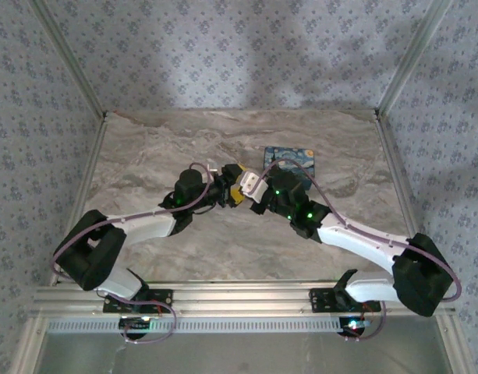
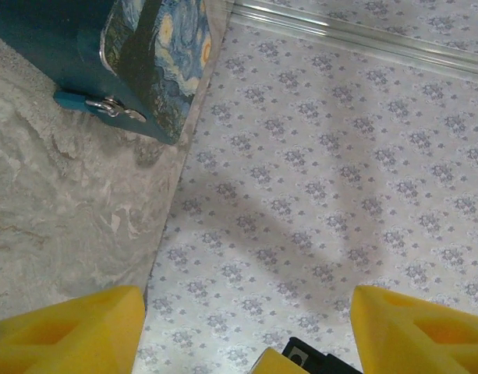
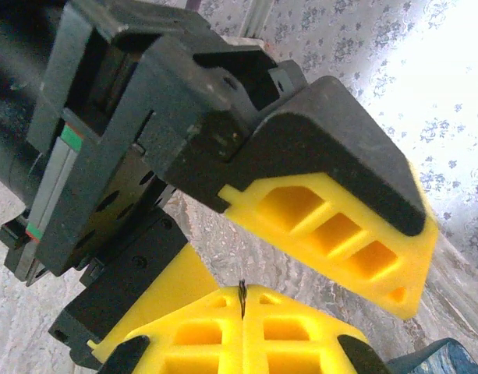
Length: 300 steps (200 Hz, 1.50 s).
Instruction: Unlock the padlock with the key
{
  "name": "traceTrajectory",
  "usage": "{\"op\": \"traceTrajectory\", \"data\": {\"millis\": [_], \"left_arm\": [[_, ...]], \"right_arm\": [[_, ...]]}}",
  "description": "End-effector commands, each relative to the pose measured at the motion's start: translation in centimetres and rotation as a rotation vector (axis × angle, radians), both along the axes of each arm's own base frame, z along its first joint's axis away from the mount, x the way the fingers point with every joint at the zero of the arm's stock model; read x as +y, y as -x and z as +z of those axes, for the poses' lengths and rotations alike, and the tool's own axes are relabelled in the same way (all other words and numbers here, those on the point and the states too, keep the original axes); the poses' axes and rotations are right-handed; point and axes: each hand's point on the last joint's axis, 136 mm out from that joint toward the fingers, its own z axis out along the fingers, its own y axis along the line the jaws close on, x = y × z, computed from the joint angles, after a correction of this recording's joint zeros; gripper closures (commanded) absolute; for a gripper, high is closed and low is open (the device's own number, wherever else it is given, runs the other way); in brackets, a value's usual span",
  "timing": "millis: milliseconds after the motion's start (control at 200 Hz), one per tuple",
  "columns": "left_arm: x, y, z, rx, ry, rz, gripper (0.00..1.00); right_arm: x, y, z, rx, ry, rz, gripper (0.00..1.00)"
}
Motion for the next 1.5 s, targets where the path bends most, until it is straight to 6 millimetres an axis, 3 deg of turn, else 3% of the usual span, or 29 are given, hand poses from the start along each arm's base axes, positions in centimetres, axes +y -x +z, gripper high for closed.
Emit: {"op": "traceTrajectory", "data": {"millis": [0, 939, 1339, 1494], "left_arm": [[-0.1, -0.2, 1.7, -0.047, 0.039, 0.016, 0.33], [0.3, -0.3, 1.1, -0.044, 0.019, 0.039, 0.58], [0.3, -0.3, 0.9, -0.044, 0.012, 0.039, 0.79], [0.4, -0.4, 0.8, -0.047, 0.005, 0.039, 0.93]], "right_arm": [[0.4, 0.2, 1.4, -0.010, -0.047, 0.008, 1.00], [-1.0, 0.9, 0.8, -0.005, -0.029, -0.021, 1.00], [-1.2, 0.8, 0.9, -0.009, -0.032, -0.032, 1.00], [-1.3, 0.7, 1.0, -0.009, -0.041, -0.039, 1.00]]}}
